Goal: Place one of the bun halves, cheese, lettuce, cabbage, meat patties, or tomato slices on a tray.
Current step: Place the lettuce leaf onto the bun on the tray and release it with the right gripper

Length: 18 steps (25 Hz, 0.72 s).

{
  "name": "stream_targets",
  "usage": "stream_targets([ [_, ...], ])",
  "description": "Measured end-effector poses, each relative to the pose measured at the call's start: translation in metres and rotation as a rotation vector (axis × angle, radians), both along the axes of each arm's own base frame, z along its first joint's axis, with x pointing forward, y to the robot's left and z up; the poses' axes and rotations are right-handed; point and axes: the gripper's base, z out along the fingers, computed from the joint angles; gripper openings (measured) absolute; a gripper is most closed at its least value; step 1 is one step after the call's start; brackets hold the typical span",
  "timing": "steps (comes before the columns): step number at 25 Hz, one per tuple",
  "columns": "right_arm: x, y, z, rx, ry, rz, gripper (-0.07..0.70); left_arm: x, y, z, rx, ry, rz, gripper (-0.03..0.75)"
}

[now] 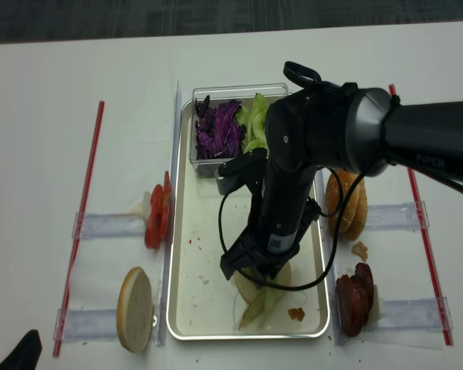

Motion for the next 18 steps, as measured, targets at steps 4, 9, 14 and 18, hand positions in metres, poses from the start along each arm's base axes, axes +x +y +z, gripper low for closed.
stream_targets([
  [4,0.000,0.000,0.000,0.000,0.000,0.000,0.421,0.000,0.000,0.000,0.000,0.000,0.000,0.671],
  [9,0.000,0.000,0.001,-0.001,-0.004,0.002,0.450,0.000,0.000,0.000,0.000,0.000,0.000,0.671],
  [14,-0.001,-0.005,0.015,-0.003,-0.052,0.005,0.453,0.000,0.000,0.000,0.000,0.000,0.000,0.671],
  [18,0.000,-0.005,0.026,-0.010,-0.055,0.011,0.453,0.000,0.000,0.000,0.000,0.000,0.000,0.671],
])
